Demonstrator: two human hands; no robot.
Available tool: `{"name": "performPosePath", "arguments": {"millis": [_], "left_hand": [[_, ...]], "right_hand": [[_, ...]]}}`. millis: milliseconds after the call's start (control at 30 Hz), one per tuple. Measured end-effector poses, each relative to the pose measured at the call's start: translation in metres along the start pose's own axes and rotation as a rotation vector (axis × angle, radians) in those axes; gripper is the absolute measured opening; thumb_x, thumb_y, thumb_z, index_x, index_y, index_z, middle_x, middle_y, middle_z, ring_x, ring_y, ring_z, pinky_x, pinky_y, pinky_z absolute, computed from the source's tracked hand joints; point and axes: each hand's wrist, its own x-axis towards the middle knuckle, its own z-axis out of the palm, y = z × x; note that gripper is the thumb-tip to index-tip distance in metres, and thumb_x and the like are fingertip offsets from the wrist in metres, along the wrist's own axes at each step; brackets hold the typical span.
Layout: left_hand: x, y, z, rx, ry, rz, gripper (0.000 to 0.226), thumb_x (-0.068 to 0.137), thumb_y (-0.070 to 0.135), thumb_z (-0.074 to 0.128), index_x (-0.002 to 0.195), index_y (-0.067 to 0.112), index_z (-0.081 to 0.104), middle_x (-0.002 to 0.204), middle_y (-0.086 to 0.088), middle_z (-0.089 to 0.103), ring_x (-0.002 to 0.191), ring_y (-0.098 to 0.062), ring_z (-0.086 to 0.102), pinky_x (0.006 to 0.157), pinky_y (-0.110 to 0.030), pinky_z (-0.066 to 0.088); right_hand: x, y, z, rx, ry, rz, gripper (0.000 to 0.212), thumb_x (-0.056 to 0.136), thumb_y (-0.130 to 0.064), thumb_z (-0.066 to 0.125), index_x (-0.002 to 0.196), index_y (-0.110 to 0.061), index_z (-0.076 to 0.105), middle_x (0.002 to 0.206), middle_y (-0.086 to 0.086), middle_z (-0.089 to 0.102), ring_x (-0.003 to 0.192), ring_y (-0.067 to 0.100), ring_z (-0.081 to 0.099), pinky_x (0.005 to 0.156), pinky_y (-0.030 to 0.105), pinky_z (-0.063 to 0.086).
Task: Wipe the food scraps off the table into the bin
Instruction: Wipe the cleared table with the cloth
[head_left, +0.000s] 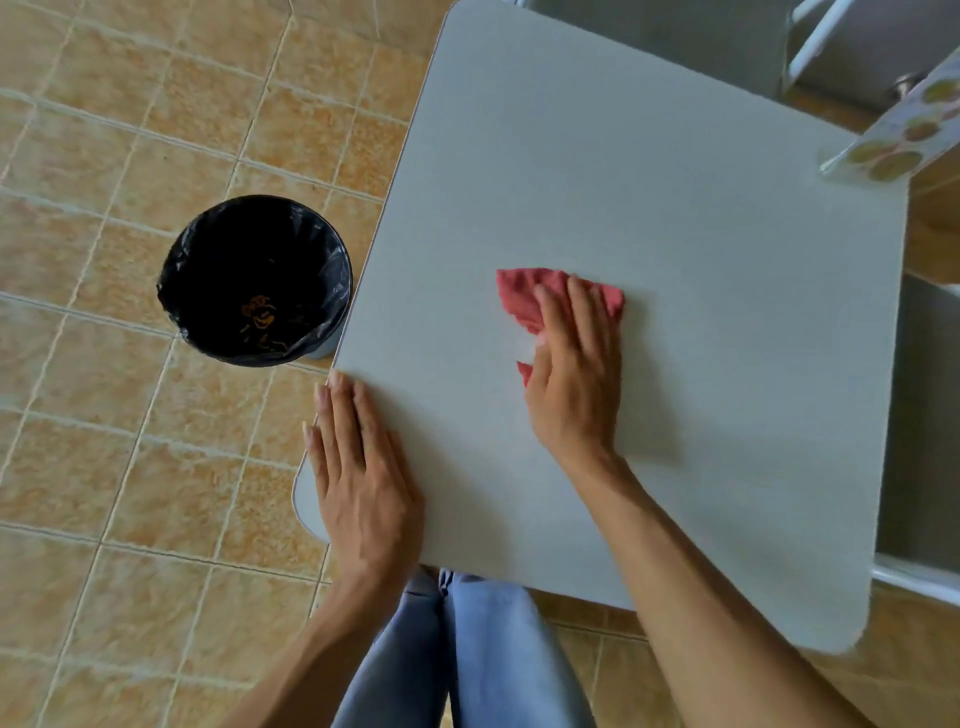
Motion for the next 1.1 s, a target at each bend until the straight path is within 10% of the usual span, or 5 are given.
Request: {"name": "performPosePath", "arguments": {"millis": [67, 267, 600, 767, 1100], "left_hand": [[-0.001, -0.001, -0.001, -0.012, 0.0, -0.003, 0.054, 0.104, 0.019, 0.023, 0.155, 0.001, 0.016, 0.165, -0.015, 0.011, 0.154, -0.026, 0.001, 0.125, -0.046, 0.005], [0.002, 0.001, -0.006, 0.008, -0.098, -0.029, 0.068, 0.102, 0.022, 0.043, 0.156, 0.005, 0.006, 0.166, -0.012, 0.0, 0.154, -0.022, -0.008, 0.124, -0.047, 0.002], [-0.028, 0.077, -0.004, -0.066, -0.131, 0.045, 0.059, 0.101, 0.013, 0.039, 0.154, 0.003, 0.016, 0.165, -0.013, 0.006, 0.154, -0.023, -0.002, 0.124, -0.039, -0.001], [-0.102, 0.159, 0.044, -0.123, -0.265, 0.432, 0.052, 0.101, 0.018, 0.034, 0.15, 0.001, 0.033, 0.164, -0.016, 0.015, 0.154, -0.024, 0.005, 0.125, -0.042, 0.01], [-0.156, 0.215, 0.1, 0.136, -0.384, 0.709, 0.058, 0.101, 0.027, 0.034, 0.154, 0.005, 0.024, 0.164, -0.015, 0.008, 0.154, -0.027, 0.001, 0.124, -0.043, 0.005]], "right_hand": [[-0.019, -0.034, 0.011, 0.006, 0.038, 0.172, 0.067, 0.085, -0.013, 0.07, 0.149, -0.011, 0.05, 0.159, 0.016, 0.041, 0.15, 0.037, 0.033, 0.125, 0.052, 0.023], [-0.105, -0.07, -0.004, 0.275, -0.242, -0.25, 0.046, 0.101, -0.014, 0.049, 0.147, -0.014, 0.054, 0.157, 0.009, 0.047, 0.15, 0.025, 0.037, 0.122, 0.048, 0.033], [-0.142, 0.07, -0.141, 0.361, 0.055, 0.215, 0.057, 0.096, 0.008, 0.05, 0.149, -0.013, 0.051, 0.159, 0.002, 0.042, 0.147, 0.015, 0.038, 0.104, 0.013, 0.048], [-0.166, 0.156, -0.161, 0.164, 0.18, 0.346, 0.056, 0.095, -0.011, 0.035, 0.148, -0.011, 0.052, 0.159, 0.004, 0.041, 0.151, 0.024, 0.036, 0.108, 0.049, 0.051], [-0.204, 0.229, -0.131, -0.092, -0.04, 0.21, 0.052, 0.107, -0.03, 0.043, 0.158, -0.024, 0.036, 0.169, 0.011, 0.023, 0.158, 0.03, 0.014, 0.127, 0.053, 0.018]]}}
